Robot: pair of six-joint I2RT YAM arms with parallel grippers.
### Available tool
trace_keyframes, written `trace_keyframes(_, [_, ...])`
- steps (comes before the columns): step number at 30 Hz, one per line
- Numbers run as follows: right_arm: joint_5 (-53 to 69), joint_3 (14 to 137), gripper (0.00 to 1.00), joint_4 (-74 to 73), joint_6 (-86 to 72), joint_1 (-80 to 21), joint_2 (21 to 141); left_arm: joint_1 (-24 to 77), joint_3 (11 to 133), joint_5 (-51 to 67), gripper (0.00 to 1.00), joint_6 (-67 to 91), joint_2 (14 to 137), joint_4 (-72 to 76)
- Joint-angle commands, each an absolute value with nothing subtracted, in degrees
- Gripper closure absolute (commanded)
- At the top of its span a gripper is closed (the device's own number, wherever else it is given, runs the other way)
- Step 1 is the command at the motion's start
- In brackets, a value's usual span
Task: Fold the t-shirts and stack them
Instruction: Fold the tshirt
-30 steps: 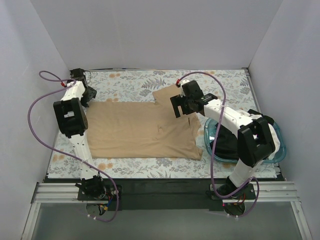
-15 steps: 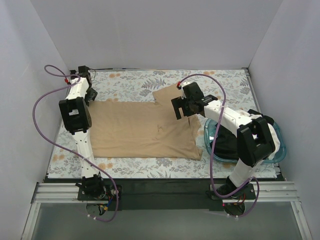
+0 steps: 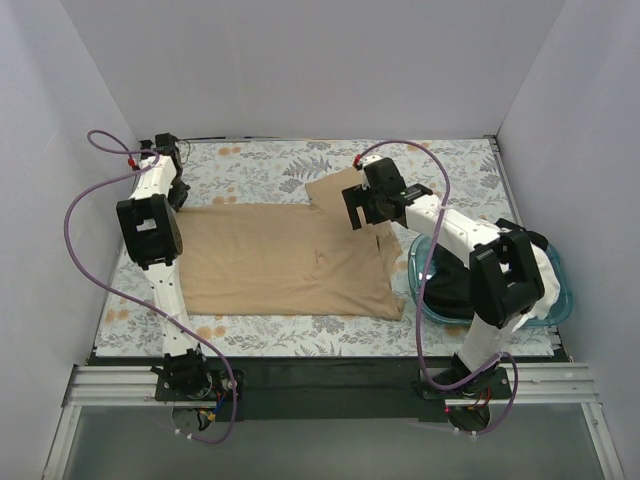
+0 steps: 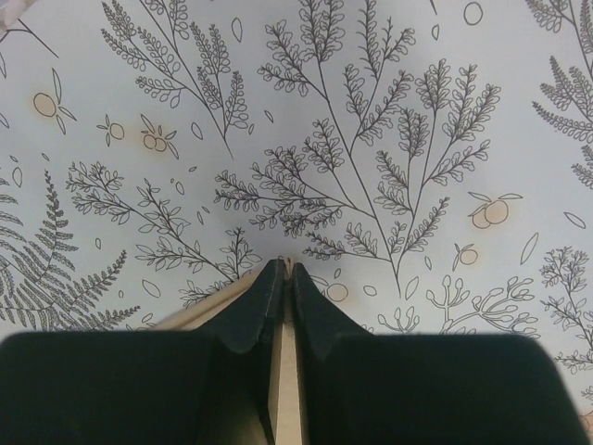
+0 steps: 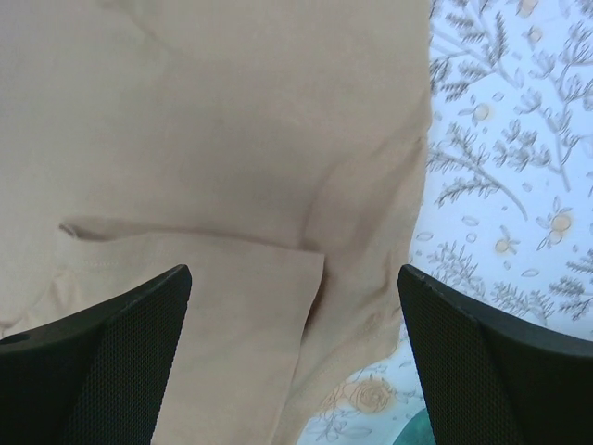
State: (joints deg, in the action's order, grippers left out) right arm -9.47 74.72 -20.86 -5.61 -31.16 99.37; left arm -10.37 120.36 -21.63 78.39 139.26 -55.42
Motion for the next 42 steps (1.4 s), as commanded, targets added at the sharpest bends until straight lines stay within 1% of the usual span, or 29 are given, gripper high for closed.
trace_keyframes(1, [-13.2,82.5,0.02,-15.0,-3.9,-29.5,103.3,-10.2,117.4,-18.3,0.97,77.9,140.4,-58.1])
trace_keyframes(3, [-13.9,85.9,0.02,-13.3,-3.8,-28.7,107.5,-10.3,117.3,-17.2,1.0,77.7,140.2,-57.7])
trace_keyframes(5, [-13.2,91.2,0.02,-11.7,-3.6,-27.7,110.9,-10.2,116.9,-15.7,1.0,77.6,139.5,-56.8])
trace_keyframes(10, [-12.0,105.2,0.02,-10.9,-3.2,-25.7,124.5,-10.2,113.8,-13.7,1.0,76.9,136.9,-53.5])
trace_keyframes(11, [-10.8,110.0,0.02,-10.9,-3.3,-25.2,126.3,-10.2,113.6,-13.5,1.0,76.8,136.1,-53.4])
trace_keyframes(15, [-7.5,120.8,0.02,-10.5,-5.3,-23.1,136.7,-10.1,112.7,-13.1,1.0,76.7,135.1,-52.6])
trace_keyframes(21, [-4.7,126.3,0.02,-3.9,-5.9,-22.0,145.4,-9.9,111.9,-11.4,1.0,77.0,134.8,-51.9])
trace_keyframes(24, [-5.7,127.5,0.02,-2.9,-5.5,-22.1,148.3,-9.9,111.4,-12.2,1.0,77.3,134.6,-51.9])
trace_keyframes(30, [-1.2,128.8,0.02,-1.9,-5.6,-21.9,150.1,-9.8,111.3,-12.2,1.0,77.3,134.6,-52.2])
trace_keyframes(35, [3.7,127.0,0.13,-2.1,-7.9,-21.9,149.6,-9.8,110.9,-12.9,1.0,77.3,134.1,-52.3])
trace_keyframes(38, [4.6,126.6,0.29,-3.1,-8.2,-22.0,149.4,-9.9,111.2,-13.2,1.0,77.1,134.0,-52.4])
trace_keyframes(39, [4.6,126.7,0.38,-3.7,-8.1,-21.9,149.4,-9.8,111.5,-13.6,1.0,77.1,134.1,-52.6])
trace_keyframes(42, [3.9,126.0,0.42,-6.7,-7.6,-21.9,148.8,-9.8,112.0,-13.9,1.0,77.2,133.8,-53.2])
